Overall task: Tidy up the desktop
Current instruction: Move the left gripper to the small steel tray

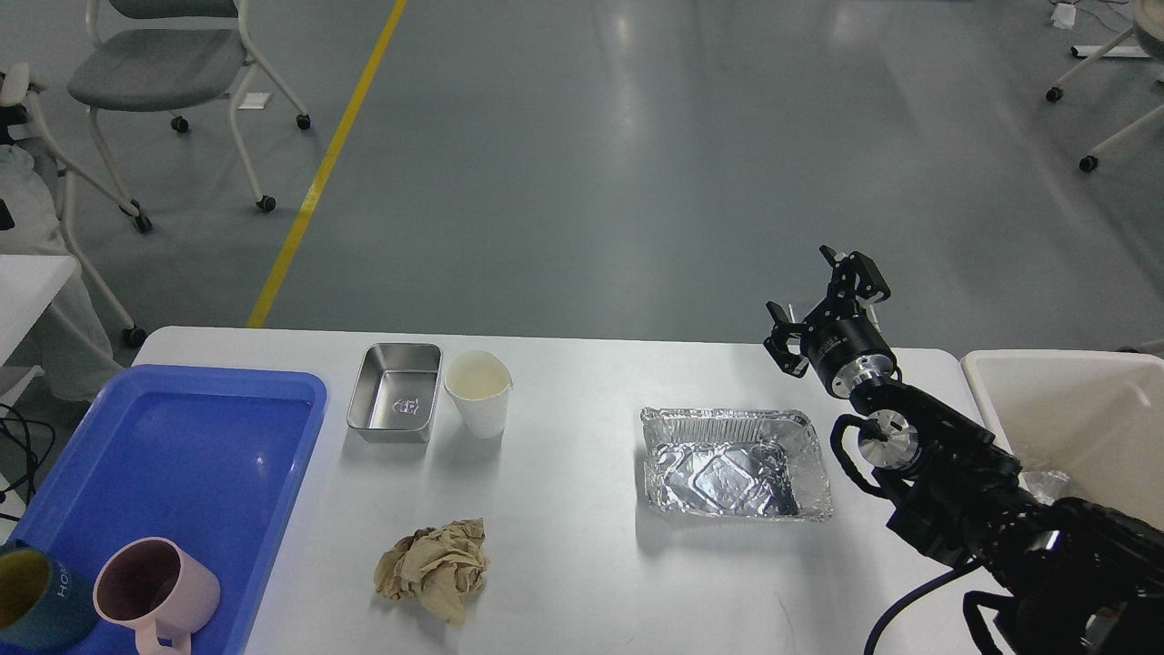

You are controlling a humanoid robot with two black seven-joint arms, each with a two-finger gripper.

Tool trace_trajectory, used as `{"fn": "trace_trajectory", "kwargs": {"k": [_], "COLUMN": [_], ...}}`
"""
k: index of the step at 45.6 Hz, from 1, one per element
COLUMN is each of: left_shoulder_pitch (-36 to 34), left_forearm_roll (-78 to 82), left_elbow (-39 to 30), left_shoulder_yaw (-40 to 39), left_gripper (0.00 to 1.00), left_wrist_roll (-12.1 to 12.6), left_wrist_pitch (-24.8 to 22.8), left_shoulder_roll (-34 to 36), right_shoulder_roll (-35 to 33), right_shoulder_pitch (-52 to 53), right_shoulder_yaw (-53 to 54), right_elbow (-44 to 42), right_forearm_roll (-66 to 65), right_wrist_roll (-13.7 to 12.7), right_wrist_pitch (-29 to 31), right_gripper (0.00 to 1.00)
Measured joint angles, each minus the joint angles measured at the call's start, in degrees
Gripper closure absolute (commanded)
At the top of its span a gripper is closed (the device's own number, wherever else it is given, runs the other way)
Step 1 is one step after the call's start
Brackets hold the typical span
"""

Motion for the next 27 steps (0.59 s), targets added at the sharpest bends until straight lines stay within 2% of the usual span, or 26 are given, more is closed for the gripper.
{"fn": "trace_trajectory", "kwargs": {"k": [9,27], "left_shoulder_pitch": [0.4,-0.1], "left_forearm_roll": [3.2,11.5], "left_elbow": [7.3,30.2], "left_shoulder_yaw": [4.0,15.2], "left_gripper": [0.1,0.12], "left_wrist_roll": [3.4,4.2], "left_wrist_pitch": [3.5,10.6], "left_shoulder_roll": [-11.6,-40.7], "right_shoulder_roll": [0.0,-0.1], "right_shoulder_pitch": [0.1,-0.3], "right_shoulder_yaw": [-0.1,-0.2], "right_elbow": [0.0,0.0], "right_forearm_roll": [0.0,0.0], "right_wrist_roll": [0.0,0.0], "right_wrist_pitch": [0.0,0.0], "right_gripper": [0.0,0.0]}}
